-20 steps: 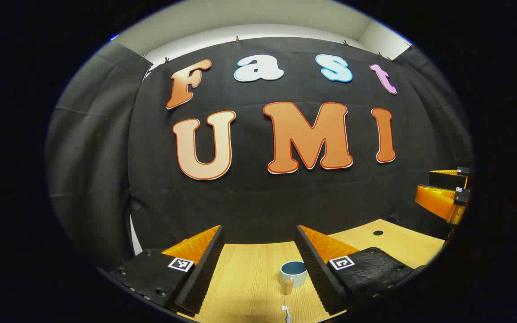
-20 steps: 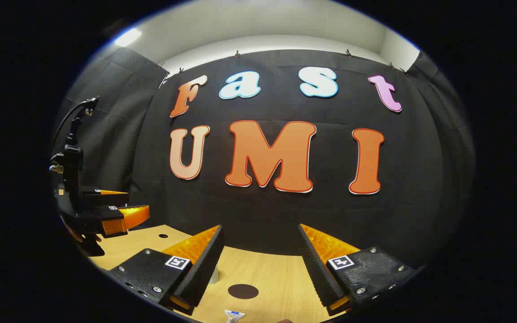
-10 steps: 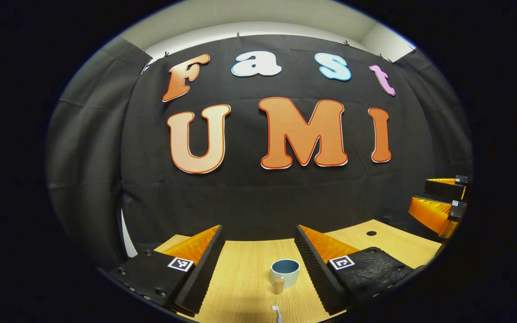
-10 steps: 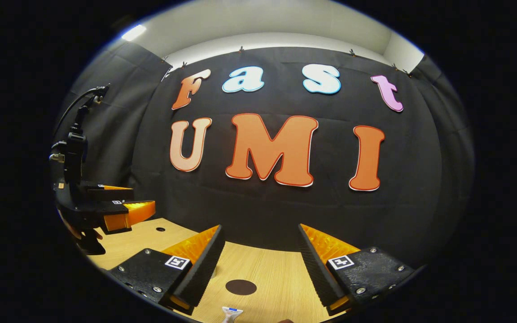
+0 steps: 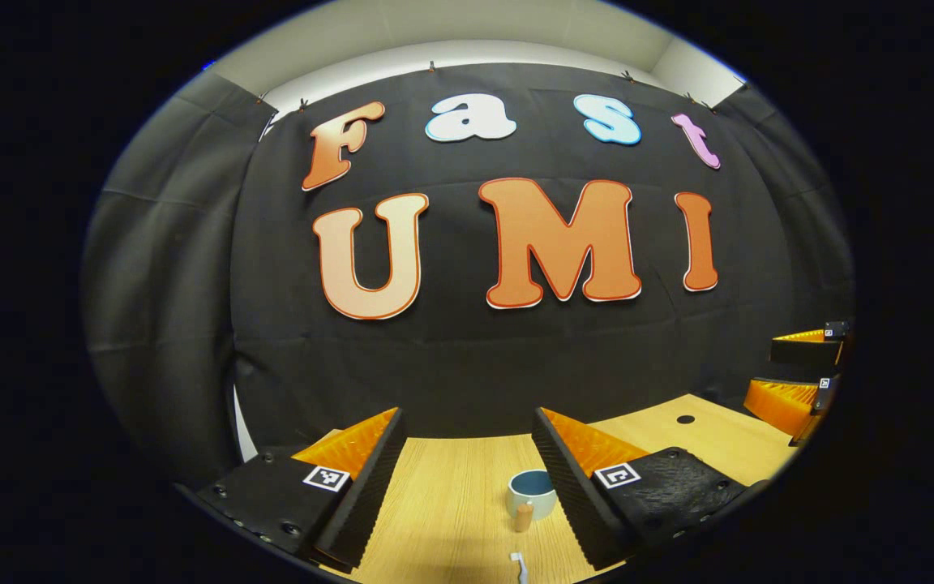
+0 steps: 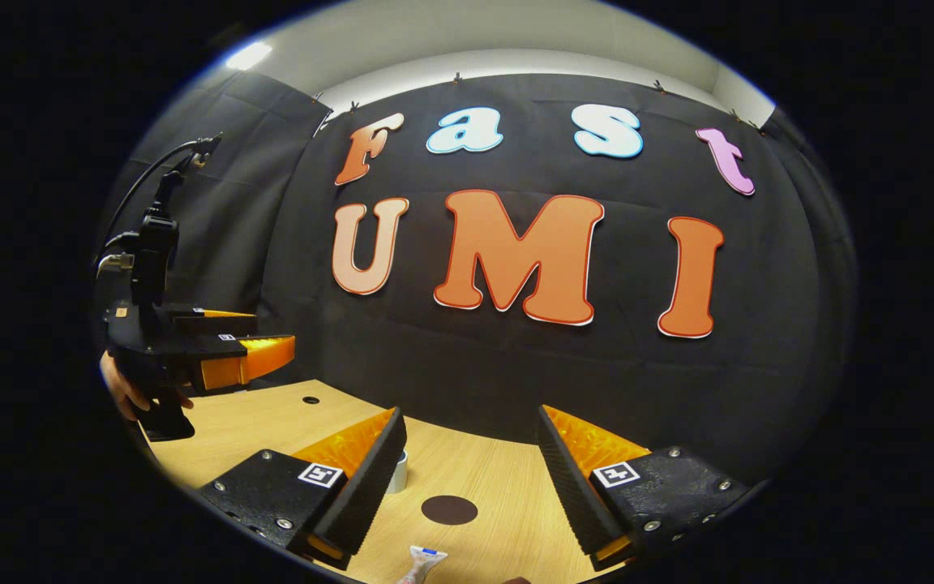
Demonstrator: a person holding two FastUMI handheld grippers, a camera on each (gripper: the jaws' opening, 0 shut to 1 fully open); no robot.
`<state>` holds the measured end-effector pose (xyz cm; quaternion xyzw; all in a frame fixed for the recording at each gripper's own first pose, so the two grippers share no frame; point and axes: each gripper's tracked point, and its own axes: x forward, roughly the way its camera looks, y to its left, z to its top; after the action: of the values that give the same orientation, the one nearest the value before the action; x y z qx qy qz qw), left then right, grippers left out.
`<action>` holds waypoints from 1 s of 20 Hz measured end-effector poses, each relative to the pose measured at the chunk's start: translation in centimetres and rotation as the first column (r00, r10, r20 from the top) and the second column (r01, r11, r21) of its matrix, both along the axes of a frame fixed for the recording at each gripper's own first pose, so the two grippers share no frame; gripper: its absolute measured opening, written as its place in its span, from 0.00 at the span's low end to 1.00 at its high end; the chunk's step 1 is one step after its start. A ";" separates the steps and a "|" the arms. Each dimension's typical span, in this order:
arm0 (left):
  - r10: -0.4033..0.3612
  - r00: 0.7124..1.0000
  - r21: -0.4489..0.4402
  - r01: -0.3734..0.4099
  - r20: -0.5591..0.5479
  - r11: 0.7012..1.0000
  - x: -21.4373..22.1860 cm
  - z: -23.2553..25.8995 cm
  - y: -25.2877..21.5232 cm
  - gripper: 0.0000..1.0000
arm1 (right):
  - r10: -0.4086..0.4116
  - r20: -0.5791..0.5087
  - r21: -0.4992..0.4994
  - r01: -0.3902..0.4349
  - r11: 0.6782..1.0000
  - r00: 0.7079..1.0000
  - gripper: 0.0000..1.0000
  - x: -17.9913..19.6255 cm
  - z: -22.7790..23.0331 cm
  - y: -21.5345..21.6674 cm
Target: Put the toothbrush and toothpaste on the desktop into the cup, then pick up the cup and place it on the coaster on the desktop.
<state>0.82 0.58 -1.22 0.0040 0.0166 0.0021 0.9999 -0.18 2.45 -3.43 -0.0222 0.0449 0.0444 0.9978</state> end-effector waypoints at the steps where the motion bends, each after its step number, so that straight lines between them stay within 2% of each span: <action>1: -0.004 1.000 0.001 0.004 -0.014 1.000 0.0 -0.1 0.0 0.94 | -0.001 -0.014 0.001 0.001 1.000 1.000 0.96 0.0 -0.2 -0.1; 5: -0.042 0.992 -0.002 0.042 -0.119 0.999 0.2 -2.8 -0.7 0.94 | 0.001 -0.095 0.009 0.000 1.000 0.995 0.96 -0.4 -2.0 -0.3; 8: -0.100 0.965 -0.033 0.095 -0.243 0.995 0.2 -6.0 -2.1 0.94 | 0.005 -0.176 0.002 -0.005 1.000 0.984 0.96 -0.5 -4.1 0.0; 11: -0.167 0.909 -0.080 0.147 -0.382 0.986 -0.3 -9.4 -4.1 0.94 | 0.062 -0.276 0.036 -0.055 0.998 0.959 0.97 -1.1 -6.6 1.5; 14: -0.222 0.848 -0.120 0.187 -0.482 0.975 -0.8 -12.5 -5.5 0.94 | 0.095 -0.390 0.071 -0.073 0.995 0.916 0.93 -1.5 -9.2 2.5; 20: -0.241 0.728 -0.117 0.219 -0.642 0.969 -0.8 -14.6 -6.2 0.94 | 0.119 -0.557 0.102 -0.075 0.992 0.822 0.89 -1.8 -13.3 3.7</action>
<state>-0.01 -5.57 -15.82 -0.0099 0.3626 -0.1234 0.9237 -1.95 6.10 -16.71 0.0272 0.3333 0.1013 0.9370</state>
